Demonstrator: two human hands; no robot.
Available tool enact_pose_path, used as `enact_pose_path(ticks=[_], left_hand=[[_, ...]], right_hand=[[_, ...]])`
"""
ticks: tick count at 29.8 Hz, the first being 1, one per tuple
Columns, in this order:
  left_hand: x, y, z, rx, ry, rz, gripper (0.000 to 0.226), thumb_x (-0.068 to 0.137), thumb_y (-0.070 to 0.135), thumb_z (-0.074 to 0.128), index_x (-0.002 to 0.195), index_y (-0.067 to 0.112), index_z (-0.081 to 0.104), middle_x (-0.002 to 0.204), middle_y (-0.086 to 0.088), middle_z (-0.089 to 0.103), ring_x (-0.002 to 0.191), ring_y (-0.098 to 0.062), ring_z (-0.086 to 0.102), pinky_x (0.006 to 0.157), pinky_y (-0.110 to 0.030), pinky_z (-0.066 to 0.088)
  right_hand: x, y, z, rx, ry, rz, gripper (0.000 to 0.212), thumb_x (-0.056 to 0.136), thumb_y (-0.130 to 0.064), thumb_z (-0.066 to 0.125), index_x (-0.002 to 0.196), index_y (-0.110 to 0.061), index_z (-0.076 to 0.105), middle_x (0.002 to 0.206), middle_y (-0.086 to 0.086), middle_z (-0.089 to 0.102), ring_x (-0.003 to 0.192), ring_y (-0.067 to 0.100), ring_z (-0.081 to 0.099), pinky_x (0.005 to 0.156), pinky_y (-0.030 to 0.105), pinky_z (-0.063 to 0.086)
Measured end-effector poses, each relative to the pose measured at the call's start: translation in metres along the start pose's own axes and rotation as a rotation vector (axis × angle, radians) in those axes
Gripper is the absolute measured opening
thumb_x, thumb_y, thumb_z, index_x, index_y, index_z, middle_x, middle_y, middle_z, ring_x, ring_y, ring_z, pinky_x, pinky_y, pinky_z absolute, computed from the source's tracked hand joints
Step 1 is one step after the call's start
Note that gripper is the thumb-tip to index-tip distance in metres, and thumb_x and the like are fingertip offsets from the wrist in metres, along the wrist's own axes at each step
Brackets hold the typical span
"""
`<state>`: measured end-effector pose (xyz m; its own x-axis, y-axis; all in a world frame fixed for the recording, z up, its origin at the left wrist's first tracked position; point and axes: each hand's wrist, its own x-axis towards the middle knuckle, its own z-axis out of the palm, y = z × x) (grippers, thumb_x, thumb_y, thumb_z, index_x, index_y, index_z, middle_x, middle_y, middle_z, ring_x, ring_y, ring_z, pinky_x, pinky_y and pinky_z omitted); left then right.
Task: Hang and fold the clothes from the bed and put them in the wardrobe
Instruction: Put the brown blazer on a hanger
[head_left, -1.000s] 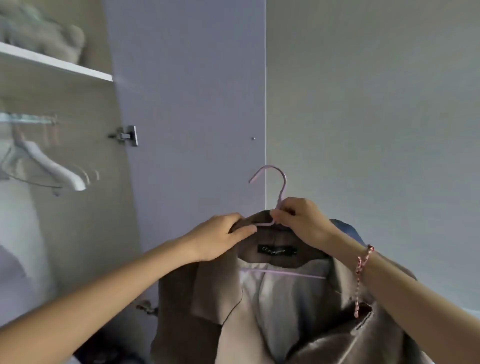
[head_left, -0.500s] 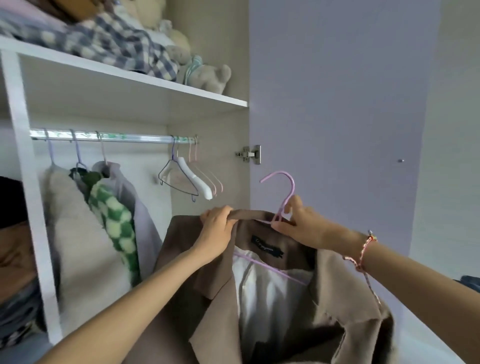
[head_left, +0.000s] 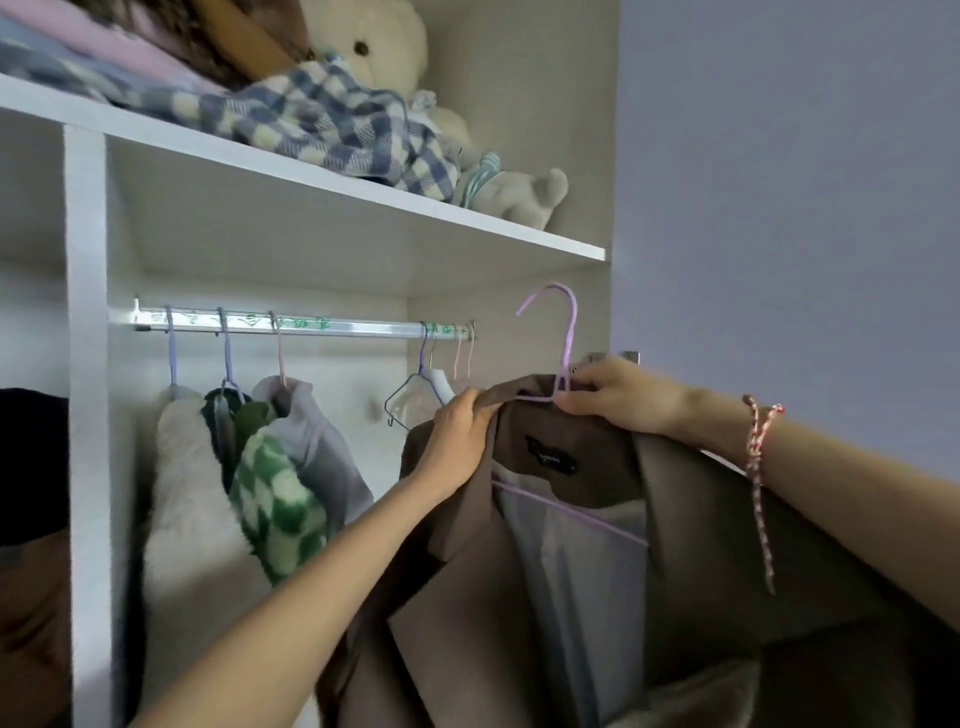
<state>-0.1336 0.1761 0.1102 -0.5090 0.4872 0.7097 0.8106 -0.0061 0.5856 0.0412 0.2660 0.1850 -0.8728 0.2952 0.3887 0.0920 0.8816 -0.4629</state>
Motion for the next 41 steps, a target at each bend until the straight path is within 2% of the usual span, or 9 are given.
enact_pose_path(ticks=[2,5,10,19,26,32,34,38,41], left_hand=[[0.025,-0.025,-0.019,-0.029,-0.046,-0.105,0.031,0.098,0.033,0.041,0.110,0.011,0.058,0.113,-0.011,0.062,0.109,-0.026,0.056,0.090,-0.032,0.042],[0.035,-0.043,-0.049,-0.001,-0.103,-0.383,0.083,0.081,0.078,0.017,0.133,0.022,0.046,0.141,-0.005,0.045,0.128,-0.024,0.042,0.110,-0.038,0.029],[0.031,-0.090,-0.092,0.139,0.151,-0.819,0.072,0.098,0.054,0.017,0.145,-0.001,0.017,0.152,-0.016,0.023,0.139,-0.027,0.025,0.111,-0.033,0.020],[0.067,-0.094,-0.113,0.217,0.278,-0.683,0.048,0.103,0.031,0.023,0.138,0.001,0.038,0.142,-0.020,0.041,0.131,-0.032,0.040,0.102,-0.030,0.032],[0.086,-0.099,-0.128,0.167,0.406,-0.485,0.040,0.103,0.024,0.026,0.127,0.008,0.053,0.131,-0.016,0.053,0.124,-0.029,0.045,0.097,-0.025,0.033],[0.072,-0.124,-0.134,0.277,0.369,-0.524,0.037,0.102,0.025,0.027,0.113,0.005,0.057,0.122,-0.017,0.057,0.113,-0.030,0.052,0.086,-0.027,0.038],[0.071,-0.134,-0.137,0.313,0.361,-0.538,0.037,0.102,0.025,0.028,0.121,0.010,0.056,0.126,-0.014,0.057,0.115,-0.030,0.051,0.091,-0.027,0.039],[0.073,-0.137,-0.129,0.530,0.415,-0.485,0.035,0.099,0.025,0.032,0.125,0.015,0.055,0.133,-0.010,0.051,0.123,-0.027,0.045,0.103,-0.036,0.035],[0.080,-0.123,-0.114,0.630,0.388,-0.340,0.039,0.099,0.020,0.033,0.136,0.013,0.046,0.147,-0.006,0.039,0.139,-0.019,0.027,0.115,-0.033,0.016]], right_hand=[[0.036,-0.007,0.012,-0.009,0.031,0.001,0.027,0.093,-0.026,0.056,0.075,-0.007,0.065,0.069,0.005,0.056,0.063,0.015,0.049,0.058,0.025,0.036],[0.071,-0.016,0.039,0.035,0.044,0.004,0.032,0.091,-0.025,0.059,0.086,0.006,0.068,0.073,0.010,0.055,0.068,0.018,0.048,0.060,0.027,0.033],[0.134,-0.051,0.105,0.189,0.072,-0.028,0.027,0.090,-0.021,0.060,0.071,-0.002,0.061,0.062,0.006,0.047,0.056,0.015,0.041,0.053,0.025,0.032],[0.228,-0.088,0.176,0.265,0.154,-0.061,0.042,0.091,-0.017,0.054,0.052,-0.012,0.042,0.053,0.003,0.040,0.060,0.021,0.039,0.046,0.024,0.027],[0.306,-0.111,0.193,0.426,0.141,-0.025,0.027,0.088,-0.015,0.058,0.095,0.011,0.065,0.081,0.013,0.054,0.076,0.021,0.046,0.064,0.025,0.034],[0.323,-0.090,0.236,0.430,0.071,0.033,0.025,0.088,-0.020,0.058,0.081,0.003,0.064,0.080,0.014,0.056,0.077,0.023,0.049,0.065,0.026,0.035],[0.321,-0.092,0.236,0.420,0.079,0.010,0.028,0.091,-0.019,0.055,0.068,-0.004,0.057,0.077,0.015,0.057,0.080,0.027,0.051,0.066,0.025,0.035],[0.300,-0.092,0.231,0.284,-0.003,-0.152,0.026,0.096,-0.018,0.043,0.095,-0.002,0.063,0.106,0.021,0.064,0.089,0.031,0.055,0.071,0.027,0.036],[0.272,-0.072,0.220,0.328,-0.146,-0.317,0.021,0.096,-0.009,0.038,0.093,-0.014,0.059,0.086,0.010,0.063,0.077,0.027,0.058,0.063,0.028,0.042]])
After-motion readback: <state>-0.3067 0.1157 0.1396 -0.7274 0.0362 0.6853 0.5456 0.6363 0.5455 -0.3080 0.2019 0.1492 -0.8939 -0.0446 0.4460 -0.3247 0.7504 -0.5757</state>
